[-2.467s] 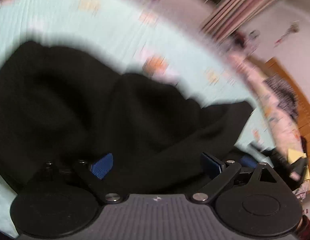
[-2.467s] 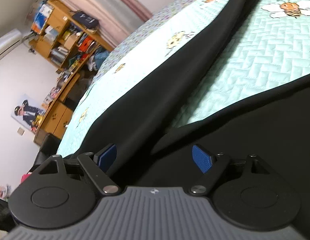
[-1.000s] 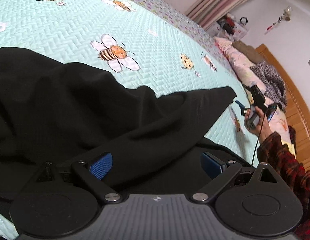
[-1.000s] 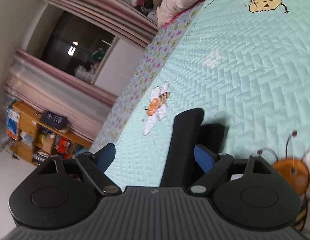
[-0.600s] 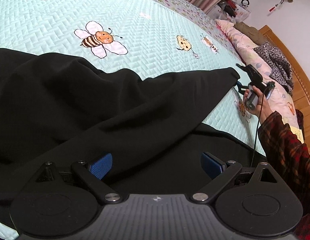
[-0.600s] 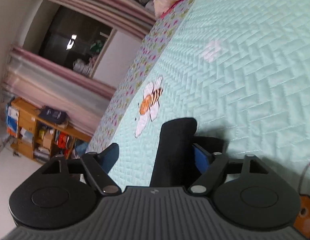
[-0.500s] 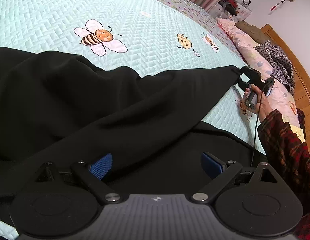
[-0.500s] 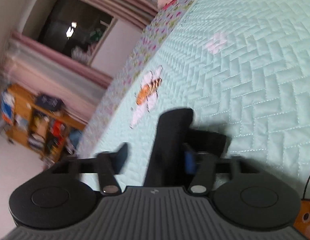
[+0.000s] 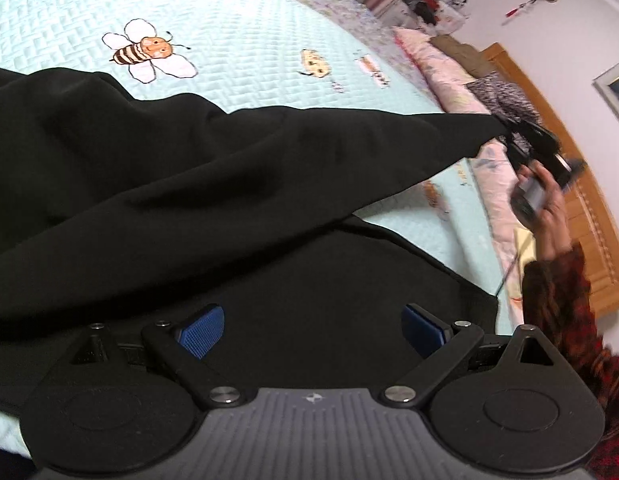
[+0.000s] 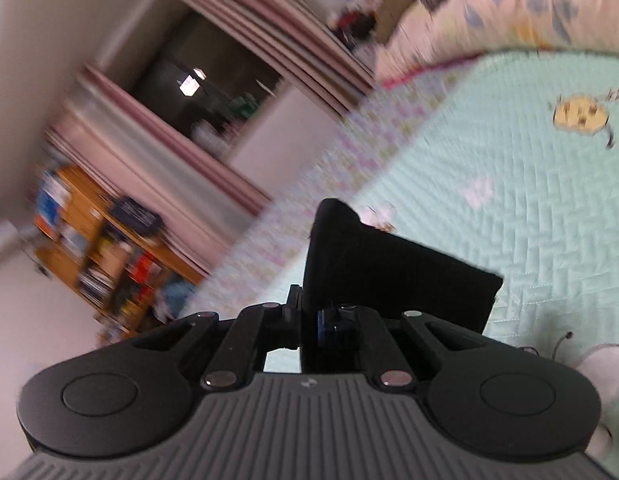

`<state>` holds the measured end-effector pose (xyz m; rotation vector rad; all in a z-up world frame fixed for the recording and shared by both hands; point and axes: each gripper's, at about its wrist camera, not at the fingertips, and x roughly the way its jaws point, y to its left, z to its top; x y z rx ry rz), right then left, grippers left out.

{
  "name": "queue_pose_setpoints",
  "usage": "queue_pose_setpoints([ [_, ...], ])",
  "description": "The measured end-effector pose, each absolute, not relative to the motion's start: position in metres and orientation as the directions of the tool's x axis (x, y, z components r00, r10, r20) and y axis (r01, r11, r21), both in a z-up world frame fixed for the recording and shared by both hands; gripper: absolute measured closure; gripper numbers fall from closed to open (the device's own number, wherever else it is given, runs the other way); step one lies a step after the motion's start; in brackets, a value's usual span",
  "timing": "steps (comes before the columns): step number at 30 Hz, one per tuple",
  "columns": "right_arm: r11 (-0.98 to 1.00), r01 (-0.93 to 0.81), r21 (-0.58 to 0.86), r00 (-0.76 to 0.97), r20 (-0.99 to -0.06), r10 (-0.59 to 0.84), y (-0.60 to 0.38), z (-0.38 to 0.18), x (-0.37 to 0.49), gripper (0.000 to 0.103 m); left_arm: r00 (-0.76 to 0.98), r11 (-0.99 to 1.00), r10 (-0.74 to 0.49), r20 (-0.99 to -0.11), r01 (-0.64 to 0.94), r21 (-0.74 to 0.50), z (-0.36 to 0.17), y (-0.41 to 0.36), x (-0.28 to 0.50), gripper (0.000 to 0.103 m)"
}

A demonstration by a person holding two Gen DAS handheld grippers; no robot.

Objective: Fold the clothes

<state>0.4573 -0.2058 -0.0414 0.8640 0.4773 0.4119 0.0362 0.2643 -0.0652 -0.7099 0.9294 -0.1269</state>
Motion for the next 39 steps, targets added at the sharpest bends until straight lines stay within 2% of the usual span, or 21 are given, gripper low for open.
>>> queue_pose_setpoints([
  [4, 0.475, -0.202, 0.857, 0.833, -0.104, 0.543, -0.26, 0.006, 0.372, 0.095, 0.618, 0.744, -0.435, -0.655, -0.162, -0.648, -0.064, 0.261, 0.014, 0.006],
  [9, 0.457, -0.157, 0.876, 0.884, -0.082, 0.461, -0.342, -0.001, 0.261, 0.095, 0.604, 0.723, -0.458, -0.653, -0.174, -0.669, -0.085, 0.254, -0.007, 0.005],
  [10, 0.475, -0.108, 0.873, 0.894, -0.123, 0.431, -0.356, -0.015, 0.246, 0.095, 0.601, 0.719, -0.462, -0.652, -0.177, -0.673, -0.089, 0.252, -0.012, 0.005],
  [14, 0.563, 0.177, 0.807, 0.861, -0.404, 0.309, -0.394, -0.112, 0.225, 0.095, 0.599, 0.697, -0.464, -0.653, -0.208, -0.686, -0.105, 0.249, -0.027, 0.005],
  [17, 0.544, 0.267, 0.796, 0.827, -0.479, 0.294, -0.402, -0.168, 0.213, 0.095, 0.629, 0.661, -0.437, -0.643, -0.26, -0.704, -0.115, 0.249, -0.025, 0.006],
  [29, 0.496, 0.158, 0.854, 0.853, -0.372, 0.367, -0.388, -0.159, 0.194, 0.092, 0.746, 0.466, -0.305, -0.592, -0.425, -0.776, -0.148, 0.252, -0.008, 0.006],
  [34, 0.481, 0.153, 0.863, 0.848, -0.364, 0.384, -0.387, -0.167, 0.193, 0.092, 0.781, 0.373, -0.237, -0.578, -0.476, -0.796, -0.161, 0.253, -0.001, 0.008],
  [39, 0.49, 0.151, 0.859, 0.844, -0.37, 0.388, -0.388, -0.172, 0.19, 0.092, 0.788, 0.387, -0.149, -0.598, -0.51, -0.768, -0.156, 0.261, 0.016, 0.008],
])
